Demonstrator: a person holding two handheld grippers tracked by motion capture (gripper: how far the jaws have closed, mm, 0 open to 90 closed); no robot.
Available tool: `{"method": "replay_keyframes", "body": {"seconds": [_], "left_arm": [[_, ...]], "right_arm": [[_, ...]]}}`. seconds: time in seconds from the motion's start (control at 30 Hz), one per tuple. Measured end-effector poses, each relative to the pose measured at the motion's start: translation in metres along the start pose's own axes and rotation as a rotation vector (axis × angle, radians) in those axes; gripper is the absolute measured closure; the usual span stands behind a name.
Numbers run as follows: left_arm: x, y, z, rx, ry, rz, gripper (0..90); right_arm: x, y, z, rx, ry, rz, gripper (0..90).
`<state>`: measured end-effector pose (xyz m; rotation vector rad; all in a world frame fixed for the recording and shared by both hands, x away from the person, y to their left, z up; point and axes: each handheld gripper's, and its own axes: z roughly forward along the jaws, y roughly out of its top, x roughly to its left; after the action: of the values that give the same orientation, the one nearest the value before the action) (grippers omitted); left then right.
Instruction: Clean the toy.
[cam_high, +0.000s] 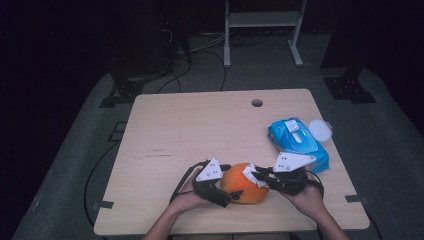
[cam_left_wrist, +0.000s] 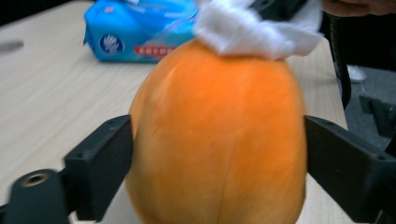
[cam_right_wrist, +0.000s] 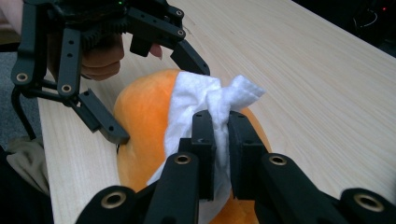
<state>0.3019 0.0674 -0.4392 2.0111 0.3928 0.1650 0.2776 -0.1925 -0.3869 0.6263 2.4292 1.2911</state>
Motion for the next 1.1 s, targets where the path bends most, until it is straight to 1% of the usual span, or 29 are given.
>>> {"method": "replay_keyframes", "body": {"seconds": [0.03,0.07,0.13,0.17,0.2,0.27,0.3,0.33,0.37,0.4,0.47,0.5,0.53,0.57,0.6,0.63,0.67,0.73,0.8,0.87,0.93,0.97,1.0,1.03,1.07,1.1], "left_arm": [[0.001,-0.001,0.0,0.0,-0.004,-0.007,9.4],[0.0,-0.001,0.0,0.0,0.0,0.002,14.3],[-0.003,0.001,-0.001,-0.001,0.031,0.046,24.7],[-0.006,0.003,0.0,-0.005,0.054,0.079,28.3],[-0.008,0.005,0.0,-0.01,0.066,0.097,31.4],[-0.015,0.011,0.001,-0.019,0.087,0.133,33.5],[-0.018,0.014,0.001,-0.011,0.101,0.162,33.8],[-0.021,0.015,0.002,-0.006,0.12,0.187,34.0],[-0.022,0.016,0.0,-0.004,0.137,0.202,34.0],[-0.021,0.016,-0.002,-0.013,0.14,0.202,34.1],[-0.019,0.016,-0.003,-0.016,0.134,0.197,33.9],[-0.018,0.015,-0.004,-0.014,0.126,0.18,32.1],[-0.015,0.013,-0.003,-0.013,0.117,0.149,27.7],[-0.011,0.012,-0.002,-0.01,0.108,0.109,22.5],[-0.009,0.01,-0.002,-0.013,0.101,0.084,18.6],[-0.007,0.009,-0.001,-0.022,0.098,0.065,18.6],[-0.007,0.009,-0.001,-0.023,0.096,0.061,19.4],[-0.01,0.01,0.001,-0.025,0.115,0.089,25.6],[-0.018,0.012,0.003,-0.027,0.119,0.153,29.4],[-0.026,0.014,0.005,-0.02,0.117,0.207,30.3],[-0.03,0.015,0.005,-0.005,0.118,0.261,30.3],[-0.031,0.015,0.004,-0.007,0.115,0.261,30.2],[-0.03,0.014,0.004,-0.016,0.106,0.25,29.9],[-0.028,0.014,0.003,-0.018,0.101,0.245,29.1],[-0.026,0.014,0.003,-0.021,0.098,0.226,26.5],[-0.023,0.014,0.003,-0.014,0.097,0.183,21.2]], "right_arm": [[-0.001,0.0,-0.001,0.001,-0.001,0.002,81.4],[-0.001,0.0,-0.001,0.002,-0.005,0.003,81.4],[0.0,0.001,-0.001,-0.005,-0.013,-0.007,81.4],[0.002,0.002,-0.001,-0.012,-0.016,-0.01,81.5],[0.004,0.005,-0.001,-0.022,-0.011,-0.014,81.4],[0.009,0.01,-0.001,-0.055,0.031,-0.021,81.4],[0.012,0.013,-0.001,-0.057,0.03,-0.037,81.4],[0.016,0.015,0.0,-0.047,0.021,-0.052,81.3],[0.018,0.016,0.001,-0.041,0.009,-0.068,81.3],[0.018,0.016,0.0,-0.04,0.001,-0.073,81.3],[0.013,0.013,-0.003,-0.039,-0.011,-0.06,81.3],[0.009,0.011,-0.004,-0.034,-0.017,-0.051,81.3],[0.006,0.008,-0.004,-0.026,-0.025,-0.044,81.3],[0.003,0.005,-0.005,-0.016,-0.037,-0.037,81.3],[0.001,0.001,-0.005,-0.004,-0.049,-0.034,81.3],[-0.001,-0.001,-0.005,-0.001,-0.052,-0.029,81.4],[-0.002,-0.002,-0.005,-0.001,-0.053,-0.028,81.4],[0.0,0.001,-0.004,0.007,-0.07,-0.031,81.3],[0.006,0.006,-0.003,-0.001,-0.071,-0.048,81.4],[0.013,0.013,-0.001,-0.016,-0.054,-0.076,81.3],[0.02,0.018,0.0,-0.02,-0.046,-0.101,81.3],[0.022,0.02,0.0,-0.017,-0.049,-0.118,81.2],[0.021,0.02,0.0,-0.015,-0.05,-0.12,81.2],[0.02,0.019,-0.001,-0.012,-0.044,-0.109,81.3],[0.017,0.017,-0.001,-0.01,-0.04,-0.101,81.3],[0.015,0.014,-0.001,-0.006,-0.041,-0.097,81.3]]}}
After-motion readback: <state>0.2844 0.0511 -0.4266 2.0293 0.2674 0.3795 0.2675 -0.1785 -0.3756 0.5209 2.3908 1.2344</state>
